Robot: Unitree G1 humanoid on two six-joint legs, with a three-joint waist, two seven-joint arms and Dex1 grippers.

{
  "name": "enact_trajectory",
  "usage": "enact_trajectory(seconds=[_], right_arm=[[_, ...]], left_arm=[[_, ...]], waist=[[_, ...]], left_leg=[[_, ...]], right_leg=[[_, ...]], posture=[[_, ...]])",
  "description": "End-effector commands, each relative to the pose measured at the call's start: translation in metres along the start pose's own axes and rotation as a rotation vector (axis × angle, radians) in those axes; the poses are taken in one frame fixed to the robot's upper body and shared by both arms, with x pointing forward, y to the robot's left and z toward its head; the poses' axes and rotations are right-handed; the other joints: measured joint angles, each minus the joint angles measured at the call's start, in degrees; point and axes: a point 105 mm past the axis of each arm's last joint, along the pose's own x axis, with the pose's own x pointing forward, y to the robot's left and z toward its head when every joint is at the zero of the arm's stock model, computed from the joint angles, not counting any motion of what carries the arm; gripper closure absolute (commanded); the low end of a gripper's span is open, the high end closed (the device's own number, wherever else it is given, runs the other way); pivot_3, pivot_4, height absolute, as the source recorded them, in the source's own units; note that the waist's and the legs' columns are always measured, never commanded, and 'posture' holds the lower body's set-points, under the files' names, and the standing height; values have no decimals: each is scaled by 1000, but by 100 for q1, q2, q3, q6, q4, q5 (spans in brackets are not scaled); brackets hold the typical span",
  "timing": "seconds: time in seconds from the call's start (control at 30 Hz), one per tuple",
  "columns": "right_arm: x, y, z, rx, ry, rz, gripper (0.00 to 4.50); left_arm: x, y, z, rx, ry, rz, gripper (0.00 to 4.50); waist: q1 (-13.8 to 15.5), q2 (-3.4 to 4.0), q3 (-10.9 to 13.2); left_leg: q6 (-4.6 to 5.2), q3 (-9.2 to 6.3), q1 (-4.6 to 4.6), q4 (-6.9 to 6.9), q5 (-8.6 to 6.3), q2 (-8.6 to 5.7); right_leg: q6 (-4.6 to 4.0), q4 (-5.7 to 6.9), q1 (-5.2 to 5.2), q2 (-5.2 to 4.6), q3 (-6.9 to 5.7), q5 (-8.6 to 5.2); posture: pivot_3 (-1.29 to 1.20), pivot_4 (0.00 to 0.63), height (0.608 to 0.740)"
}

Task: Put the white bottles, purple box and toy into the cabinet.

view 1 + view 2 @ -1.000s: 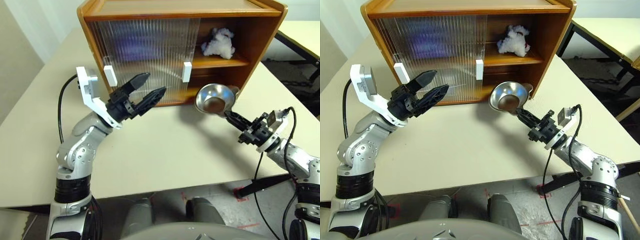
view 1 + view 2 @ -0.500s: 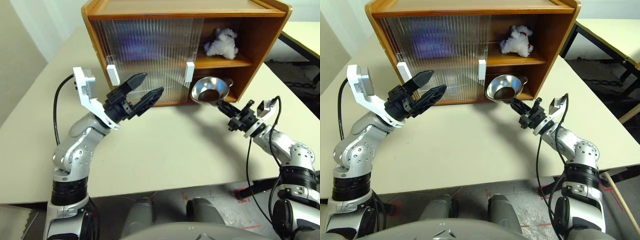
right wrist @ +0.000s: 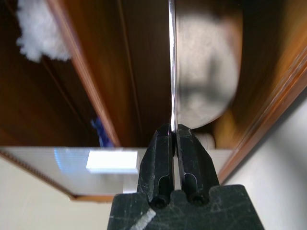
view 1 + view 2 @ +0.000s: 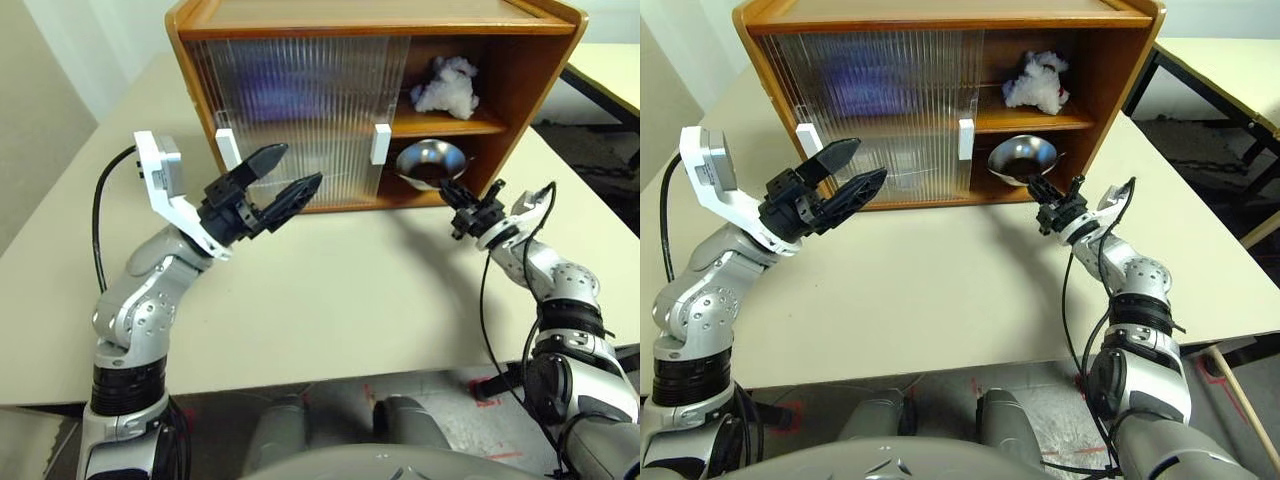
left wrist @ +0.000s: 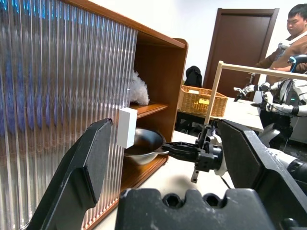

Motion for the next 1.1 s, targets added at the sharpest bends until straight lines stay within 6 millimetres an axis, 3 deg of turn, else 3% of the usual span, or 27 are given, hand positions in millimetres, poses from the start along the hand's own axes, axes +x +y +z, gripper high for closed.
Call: enact_trajectory(seconds=[0.03,0.57,1.1], right_arm=[[6,-1,3,6,-28,13,4470],[32,-15,5,32,-110,-4,4470],[37,-26,3,47,-178,-41,4470]], left_arm=[[-1,-3,3,5,3,-3,0],[-7,-2,9,26,12,25,0],[-7,-2,11,36,15,34,0]], waist=[[-1,0,0],[46,2,0],[292,3,0]], left_leg=[[0,0,0,0,0,0],[0,-4,0,-4,0,-1],[-3,-5,-1,-4,-1,0]], right_leg=[[0,0,0,0,0,0],[-6,2,0,0,-4,2],[-13,1,-2,-1,-8,2]], posture=[[181,7,740],[229,15,740],[234,11,740]])
